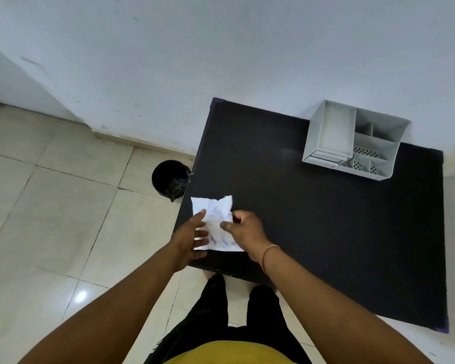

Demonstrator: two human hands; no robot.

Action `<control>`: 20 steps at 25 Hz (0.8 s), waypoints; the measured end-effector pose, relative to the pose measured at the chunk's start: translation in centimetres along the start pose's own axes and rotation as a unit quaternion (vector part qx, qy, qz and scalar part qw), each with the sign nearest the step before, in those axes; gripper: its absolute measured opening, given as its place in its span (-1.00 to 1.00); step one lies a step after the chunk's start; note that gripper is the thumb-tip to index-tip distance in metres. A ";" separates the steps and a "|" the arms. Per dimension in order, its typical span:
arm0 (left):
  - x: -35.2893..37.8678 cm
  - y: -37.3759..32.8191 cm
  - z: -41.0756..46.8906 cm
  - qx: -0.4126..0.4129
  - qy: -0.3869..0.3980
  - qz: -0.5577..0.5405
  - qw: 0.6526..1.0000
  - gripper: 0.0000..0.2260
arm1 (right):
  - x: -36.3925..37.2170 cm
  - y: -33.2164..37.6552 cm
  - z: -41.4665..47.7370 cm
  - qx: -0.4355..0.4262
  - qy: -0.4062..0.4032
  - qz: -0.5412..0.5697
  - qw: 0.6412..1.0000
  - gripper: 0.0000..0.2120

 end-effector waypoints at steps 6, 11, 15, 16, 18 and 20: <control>8.1 -5.1 -4.8 -0.003 0.194 -0.147 0.970 -0.51 | -6.9 7.2 -9.7 -0.317 -0.110 -0.356 0.872 -0.74; 11.7 -8.2 -7.6 0.075 0.219 -0.068 0.971 -0.65 | -13.7 5.2 -11.7 -0.134 -0.167 -0.200 0.956 -0.50; 13.0 -9.5 -9.7 0.119 0.263 -0.014 0.957 -0.69 | -14.2 5.0 -11.5 -0.098 -0.143 -0.263 0.949 -0.50; 13.0 -9.6 -10.1 0.125 0.264 0.001 0.956 -0.71 | -14.1 4.9 -11.3 -0.092 -0.131 -0.264 0.951 -0.53; 12.8 -9.6 -10.4 0.129 0.264 0.021 0.956 -0.73 | -13.8 4.6 -11.2 -0.082 -0.109 -0.264 0.955 -0.62; 12.5 -9.4 -10.4 0.122 0.266 0.025 0.956 -0.74 | -13.2 4.1 -11.0 -0.077 -0.086 -0.250 0.961 -0.71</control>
Point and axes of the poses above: each hand's wrist, its own z-axis towards the middle knuckle, its own x-axis out of the palm, y = z × x, the point moved 9 cm from there along z, towards the middle knuckle, and after that the axes turned 9 degrees about -z, right-handed, at the moved point
